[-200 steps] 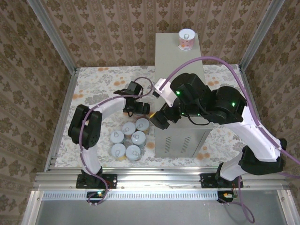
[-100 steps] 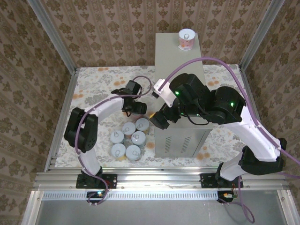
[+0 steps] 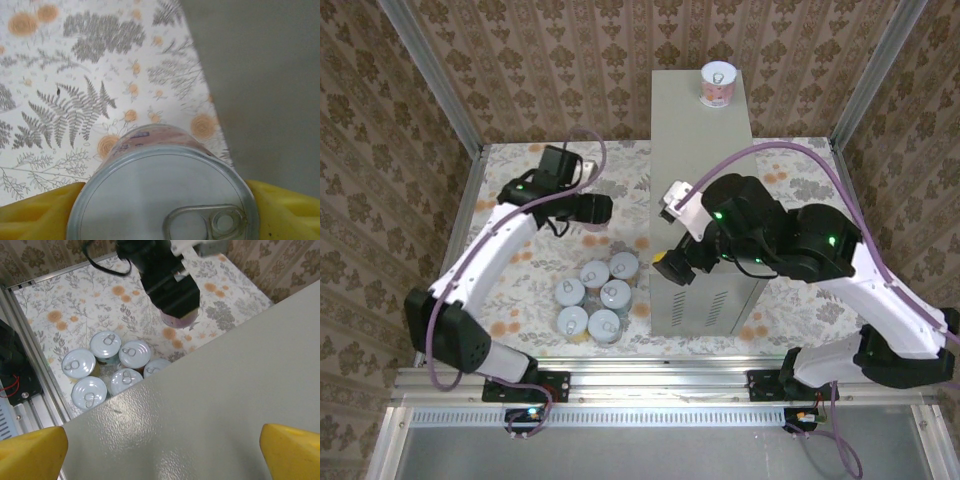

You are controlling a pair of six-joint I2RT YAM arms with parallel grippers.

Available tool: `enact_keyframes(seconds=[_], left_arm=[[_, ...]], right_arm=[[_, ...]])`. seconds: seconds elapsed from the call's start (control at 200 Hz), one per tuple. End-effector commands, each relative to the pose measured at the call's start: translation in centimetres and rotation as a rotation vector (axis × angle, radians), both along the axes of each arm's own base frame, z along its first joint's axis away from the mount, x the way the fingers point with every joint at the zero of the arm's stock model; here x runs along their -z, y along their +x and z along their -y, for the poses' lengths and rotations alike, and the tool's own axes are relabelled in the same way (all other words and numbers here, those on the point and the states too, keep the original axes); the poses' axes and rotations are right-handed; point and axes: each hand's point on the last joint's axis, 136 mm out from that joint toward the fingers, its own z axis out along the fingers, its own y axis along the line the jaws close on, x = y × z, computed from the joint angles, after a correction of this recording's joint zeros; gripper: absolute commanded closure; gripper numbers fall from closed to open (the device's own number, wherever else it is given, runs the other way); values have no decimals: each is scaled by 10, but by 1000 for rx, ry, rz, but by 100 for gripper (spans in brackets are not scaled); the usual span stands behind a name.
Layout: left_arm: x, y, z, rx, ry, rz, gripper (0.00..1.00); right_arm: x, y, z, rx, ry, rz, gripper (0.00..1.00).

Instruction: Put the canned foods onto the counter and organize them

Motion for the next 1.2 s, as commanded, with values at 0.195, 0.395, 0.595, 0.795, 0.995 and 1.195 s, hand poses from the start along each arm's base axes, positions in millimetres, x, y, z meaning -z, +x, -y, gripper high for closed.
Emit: enact_keyframes(seconds=[0.195, 0.395, 0.595, 0.795, 0.995, 1.195], left_arm=[[-121, -72, 17, 306, -286, 145, 26], [-175, -130, 38, 561, -484, 159, 27], [-197, -166, 45, 703, -585, 168, 27], [-205, -182, 47, 757, -631, 174, 27], [-204, -189, 50, 789, -642, 164, 27], [-201, -188, 50, 788, -642, 155, 27]], right_arm=[[-4, -5, -15, -128, 85, 138, 0], [-1, -5, -34, -190, 120, 159, 0], [-5, 3, -52, -202, 153, 178, 0], [-6, 9, -68, -214, 173, 182, 0], [-8, 20, -80, -199, 184, 205, 0], [-13, 27, -90, -200, 201, 227, 0]])
